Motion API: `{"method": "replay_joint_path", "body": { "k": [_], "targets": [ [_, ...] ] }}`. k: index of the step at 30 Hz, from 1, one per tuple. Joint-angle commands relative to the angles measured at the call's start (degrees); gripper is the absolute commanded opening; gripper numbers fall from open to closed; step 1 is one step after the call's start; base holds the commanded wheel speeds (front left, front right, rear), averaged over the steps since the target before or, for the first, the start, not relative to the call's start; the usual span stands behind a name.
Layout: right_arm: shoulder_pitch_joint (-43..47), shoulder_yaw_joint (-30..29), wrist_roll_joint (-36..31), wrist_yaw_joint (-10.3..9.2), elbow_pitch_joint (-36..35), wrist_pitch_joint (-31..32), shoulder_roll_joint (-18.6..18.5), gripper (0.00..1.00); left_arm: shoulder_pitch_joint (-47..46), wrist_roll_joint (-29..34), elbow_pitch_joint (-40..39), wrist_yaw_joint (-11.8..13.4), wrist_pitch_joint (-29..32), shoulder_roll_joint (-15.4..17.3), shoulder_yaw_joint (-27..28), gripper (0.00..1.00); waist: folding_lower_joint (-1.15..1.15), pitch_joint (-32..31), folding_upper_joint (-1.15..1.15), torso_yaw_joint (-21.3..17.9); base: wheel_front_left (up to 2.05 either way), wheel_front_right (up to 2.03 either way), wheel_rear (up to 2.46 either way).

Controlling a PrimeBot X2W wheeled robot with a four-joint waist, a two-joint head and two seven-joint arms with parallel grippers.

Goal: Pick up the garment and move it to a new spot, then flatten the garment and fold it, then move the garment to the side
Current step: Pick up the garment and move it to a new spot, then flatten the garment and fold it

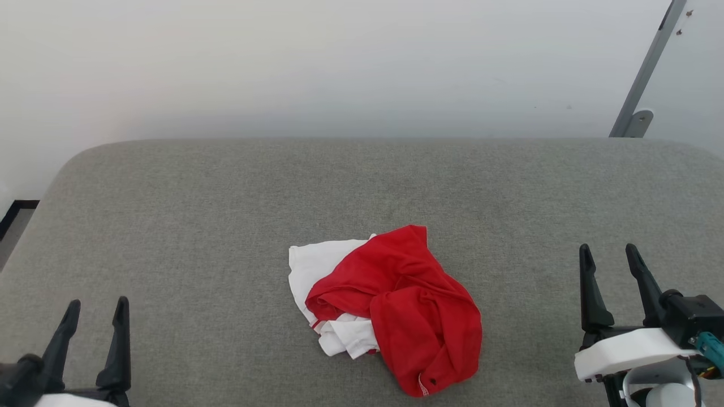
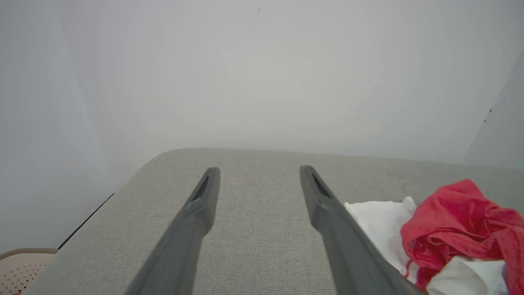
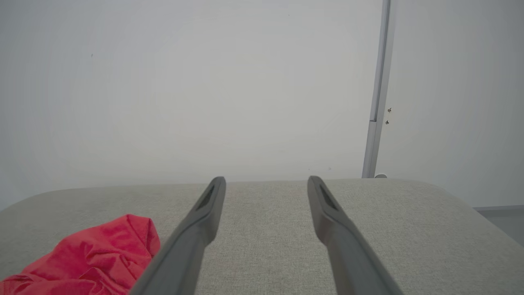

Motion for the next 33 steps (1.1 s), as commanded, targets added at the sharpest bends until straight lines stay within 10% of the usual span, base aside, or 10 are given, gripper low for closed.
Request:
{"method": "replay_joint_path", "body": {
  "k": [1,33],
  "targets": [
    [0.47,-0.04,-0.42,-0.03,-0.19,-0.39,0.2,1.0,0.94,0.89,-0.17,-0.78,-0.37,-0.87,1.23,1.0,0.0,-0.08,0.0,0.14,0.0,0.0,0.0],
    [2.81,3.92,1.04,-0.02,-1.45,2.34,0.59,1.0,0.27,7.6,0.56,-7.24,-0.35,-9.37,6.33,1.0,0.0,-0.53,0.0,2.81,0.0,0.0,0.0]
  ]
}}
